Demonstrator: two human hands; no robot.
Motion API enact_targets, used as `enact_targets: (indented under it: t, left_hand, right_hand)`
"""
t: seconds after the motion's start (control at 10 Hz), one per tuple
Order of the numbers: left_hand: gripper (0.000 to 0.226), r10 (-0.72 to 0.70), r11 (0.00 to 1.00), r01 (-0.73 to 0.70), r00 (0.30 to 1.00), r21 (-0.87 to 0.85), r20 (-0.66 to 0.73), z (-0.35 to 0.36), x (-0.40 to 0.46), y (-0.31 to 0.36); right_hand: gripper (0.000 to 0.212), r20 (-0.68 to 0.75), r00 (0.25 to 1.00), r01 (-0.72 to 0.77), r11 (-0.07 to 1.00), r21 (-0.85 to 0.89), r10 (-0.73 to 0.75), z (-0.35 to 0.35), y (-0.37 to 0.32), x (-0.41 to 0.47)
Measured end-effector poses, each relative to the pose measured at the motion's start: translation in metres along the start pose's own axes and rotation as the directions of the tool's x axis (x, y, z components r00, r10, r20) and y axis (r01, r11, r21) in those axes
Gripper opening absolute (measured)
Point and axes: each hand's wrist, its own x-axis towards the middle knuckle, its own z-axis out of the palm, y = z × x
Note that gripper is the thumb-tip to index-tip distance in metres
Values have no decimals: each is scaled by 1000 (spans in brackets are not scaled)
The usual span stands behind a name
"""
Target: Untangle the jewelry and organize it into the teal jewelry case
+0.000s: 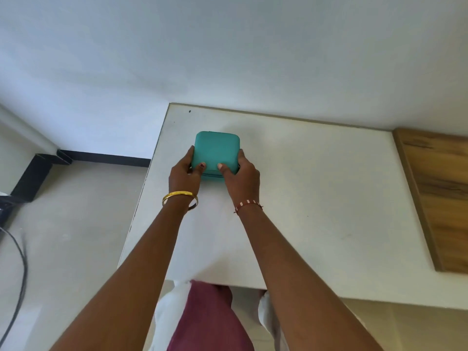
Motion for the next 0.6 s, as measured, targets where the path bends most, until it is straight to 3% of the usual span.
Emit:
enact_targets:
  t: [0.3,0.5,0.6]
  left_hand:
    - [49,-26,998,25,999,-66,-25,-12,47,6]
    - [47,-29,999,31,998,22,-50,-6,31,3]
    - [49,-98,995,96,991,-32,-85,-5,16,6]
  right_hand:
    - [64,11,999,37,999,-16,-37,25,-19,39]
    - [46,48,994,95,995,38,-97,17,-3,31]
    - [54,95,991,90,993,76,-97,20,-1,18]
